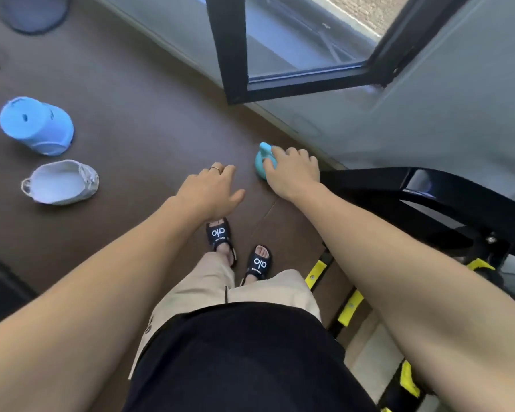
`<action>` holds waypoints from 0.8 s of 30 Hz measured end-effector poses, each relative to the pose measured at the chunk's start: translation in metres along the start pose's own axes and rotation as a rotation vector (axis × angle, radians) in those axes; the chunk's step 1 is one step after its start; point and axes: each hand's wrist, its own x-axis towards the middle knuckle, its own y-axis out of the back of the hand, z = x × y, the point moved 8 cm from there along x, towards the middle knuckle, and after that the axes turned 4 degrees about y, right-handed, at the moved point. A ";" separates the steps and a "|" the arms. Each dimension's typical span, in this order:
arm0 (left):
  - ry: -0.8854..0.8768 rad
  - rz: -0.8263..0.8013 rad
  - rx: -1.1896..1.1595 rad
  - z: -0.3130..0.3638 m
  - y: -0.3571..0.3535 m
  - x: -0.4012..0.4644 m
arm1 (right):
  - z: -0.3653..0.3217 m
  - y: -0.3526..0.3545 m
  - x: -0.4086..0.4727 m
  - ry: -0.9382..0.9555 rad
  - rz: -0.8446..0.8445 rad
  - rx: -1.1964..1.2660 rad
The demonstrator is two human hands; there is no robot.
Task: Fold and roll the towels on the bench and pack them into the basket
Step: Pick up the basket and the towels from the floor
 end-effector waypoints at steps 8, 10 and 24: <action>0.231 0.034 -0.134 -0.121 -0.003 -0.031 | -0.136 0.000 0.028 0.229 -0.033 -0.132; 0.292 0.047 -0.153 -0.162 -0.002 -0.040 | -0.183 -0.003 0.036 0.302 -0.034 -0.170; 0.516 0.013 -0.354 -0.358 -0.033 -0.083 | -0.428 -0.046 0.059 0.603 -0.050 -0.347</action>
